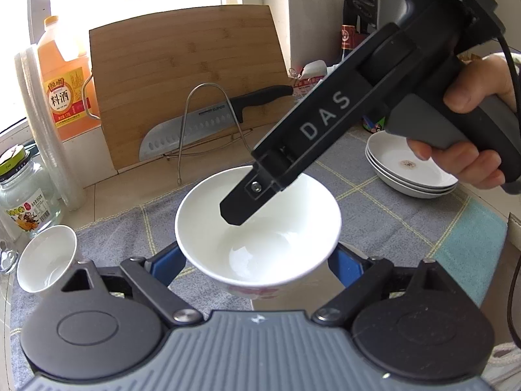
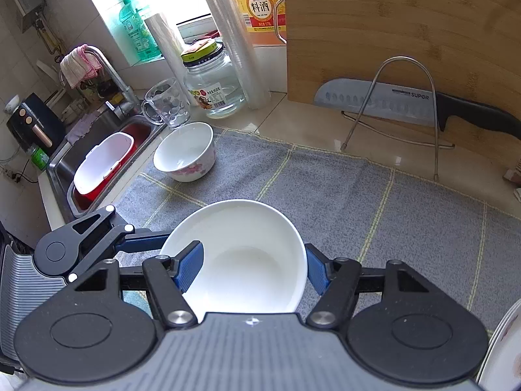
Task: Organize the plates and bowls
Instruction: 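Lift the pink-flowered bowl with both grippers and carry it toward the placed bowl, then lower the pink-flowered bowl into the placed bowl with both grippers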
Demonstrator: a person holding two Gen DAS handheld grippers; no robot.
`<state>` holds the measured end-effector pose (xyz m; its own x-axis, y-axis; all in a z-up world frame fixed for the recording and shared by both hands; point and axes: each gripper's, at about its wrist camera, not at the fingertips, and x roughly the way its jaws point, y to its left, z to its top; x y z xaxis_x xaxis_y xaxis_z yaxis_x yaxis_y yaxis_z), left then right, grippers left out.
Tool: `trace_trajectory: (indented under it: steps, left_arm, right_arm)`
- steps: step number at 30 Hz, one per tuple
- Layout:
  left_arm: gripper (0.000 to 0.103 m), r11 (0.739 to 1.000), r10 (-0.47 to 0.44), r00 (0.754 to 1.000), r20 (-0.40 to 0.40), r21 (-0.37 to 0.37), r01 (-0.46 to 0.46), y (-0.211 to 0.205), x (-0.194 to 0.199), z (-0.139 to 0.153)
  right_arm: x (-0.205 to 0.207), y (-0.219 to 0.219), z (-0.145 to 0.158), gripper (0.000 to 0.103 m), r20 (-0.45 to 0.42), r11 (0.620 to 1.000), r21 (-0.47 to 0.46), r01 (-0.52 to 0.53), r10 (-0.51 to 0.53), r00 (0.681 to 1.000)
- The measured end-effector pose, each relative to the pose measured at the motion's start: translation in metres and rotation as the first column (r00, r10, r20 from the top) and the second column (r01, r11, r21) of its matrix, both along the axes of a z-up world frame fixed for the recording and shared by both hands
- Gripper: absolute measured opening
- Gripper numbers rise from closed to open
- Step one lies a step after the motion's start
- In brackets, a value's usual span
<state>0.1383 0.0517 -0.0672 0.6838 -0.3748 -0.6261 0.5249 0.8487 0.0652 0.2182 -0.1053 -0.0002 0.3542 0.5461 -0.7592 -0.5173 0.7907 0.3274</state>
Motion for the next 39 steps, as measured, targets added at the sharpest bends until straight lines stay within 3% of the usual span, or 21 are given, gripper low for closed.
trace_trajectory:
  steps: [17, 39]
  left_arm:
    - [0.093, 0.999, -0.034, 0.998, -0.057, 0.007, 0.035, -0.016, -0.023, -0.007]
    - [0.093, 0.999, -0.048, 0.994, -0.103, 0.02, 0.051, -0.017, -0.03, -0.017]
  right_arm:
    - [-0.033, -0.02, -0.01, 0.072, -0.044, 1.0, -0.015, 0.001, -0.002, 0.999]
    - [-0.037, -0.021, -0.031, 0.073, -0.091, 1.0, -0.027, 0.002, -0.004, 0.996]
